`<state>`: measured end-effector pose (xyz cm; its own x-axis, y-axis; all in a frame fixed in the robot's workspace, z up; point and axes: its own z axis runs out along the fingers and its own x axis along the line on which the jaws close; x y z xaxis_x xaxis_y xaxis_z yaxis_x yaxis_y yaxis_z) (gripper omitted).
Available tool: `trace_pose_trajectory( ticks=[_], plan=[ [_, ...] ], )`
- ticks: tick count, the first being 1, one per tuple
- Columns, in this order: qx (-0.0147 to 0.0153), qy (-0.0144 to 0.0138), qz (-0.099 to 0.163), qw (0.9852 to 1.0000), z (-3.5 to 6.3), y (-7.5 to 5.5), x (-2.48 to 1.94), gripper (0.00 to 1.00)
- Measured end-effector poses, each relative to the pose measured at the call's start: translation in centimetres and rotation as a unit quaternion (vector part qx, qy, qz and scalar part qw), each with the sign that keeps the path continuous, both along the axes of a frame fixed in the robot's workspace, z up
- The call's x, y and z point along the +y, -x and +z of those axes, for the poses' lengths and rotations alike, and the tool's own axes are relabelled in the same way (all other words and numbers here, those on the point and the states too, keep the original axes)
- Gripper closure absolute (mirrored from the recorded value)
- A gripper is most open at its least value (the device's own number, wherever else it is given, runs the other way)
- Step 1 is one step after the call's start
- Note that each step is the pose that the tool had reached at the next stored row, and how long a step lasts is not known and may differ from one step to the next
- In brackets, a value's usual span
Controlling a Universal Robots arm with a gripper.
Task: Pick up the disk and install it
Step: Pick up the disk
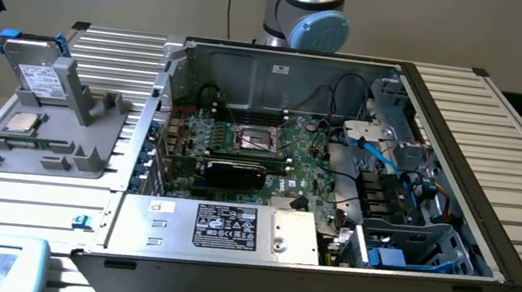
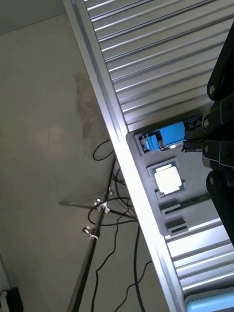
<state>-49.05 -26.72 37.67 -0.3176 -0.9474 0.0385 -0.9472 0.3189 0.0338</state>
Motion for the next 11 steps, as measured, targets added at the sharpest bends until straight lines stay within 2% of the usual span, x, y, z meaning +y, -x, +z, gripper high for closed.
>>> trace_pose_trajectory(
  ticks=[5,11],
  plan=[
    [-0.0001,0.0000,0.045,0.9990,-0.01,0.00,0.00,0.89],
    [0.0000,0.0000,0.099,0.9951,-0.01,0.00,0.00,0.89]
  ],
)
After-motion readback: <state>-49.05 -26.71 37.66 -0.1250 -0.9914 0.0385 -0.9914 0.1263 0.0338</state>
